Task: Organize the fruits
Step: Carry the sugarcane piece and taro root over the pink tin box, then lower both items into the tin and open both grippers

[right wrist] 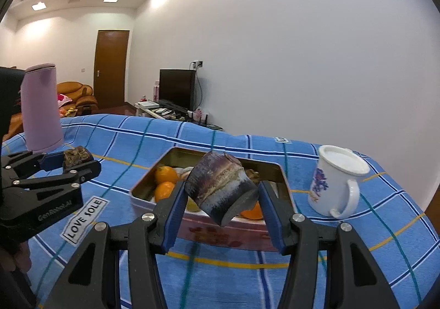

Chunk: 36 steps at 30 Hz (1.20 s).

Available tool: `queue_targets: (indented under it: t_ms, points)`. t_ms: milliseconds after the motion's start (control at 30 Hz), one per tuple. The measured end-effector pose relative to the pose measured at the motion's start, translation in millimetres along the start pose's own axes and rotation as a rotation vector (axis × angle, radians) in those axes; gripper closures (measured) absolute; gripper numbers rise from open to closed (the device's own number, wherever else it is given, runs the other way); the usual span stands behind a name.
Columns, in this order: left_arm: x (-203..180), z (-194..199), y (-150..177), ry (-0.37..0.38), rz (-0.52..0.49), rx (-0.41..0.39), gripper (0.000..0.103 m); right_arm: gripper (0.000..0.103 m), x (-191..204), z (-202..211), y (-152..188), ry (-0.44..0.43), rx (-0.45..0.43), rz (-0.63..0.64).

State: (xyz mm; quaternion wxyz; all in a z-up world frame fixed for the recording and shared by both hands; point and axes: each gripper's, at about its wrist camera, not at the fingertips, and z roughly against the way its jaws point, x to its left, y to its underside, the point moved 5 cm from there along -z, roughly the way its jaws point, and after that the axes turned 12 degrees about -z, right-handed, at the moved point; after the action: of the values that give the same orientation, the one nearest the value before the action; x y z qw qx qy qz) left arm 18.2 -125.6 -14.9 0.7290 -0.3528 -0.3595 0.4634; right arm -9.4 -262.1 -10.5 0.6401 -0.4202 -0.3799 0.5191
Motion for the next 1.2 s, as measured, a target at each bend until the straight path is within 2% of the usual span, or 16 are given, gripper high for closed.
queue_targets:
  t_ms: [333, 900, 1200]
  points:
    - [-20, 1, -14, 0.043, -0.021, -0.035, 0.055, 0.048, -36, -2, -5, 0.05, -0.002, -0.056]
    - [-32, -8, -29, 0.086, -0.021, -0.046, 0.055, 0.048, -55, 1, -10, 0.099, -0.012, -0.082]
    - [-53, -23, -44, 0.121, -0.037, -0.036, 0.055, 0.048, -66, -9, -24, 0.119, 0.004, -0.08]
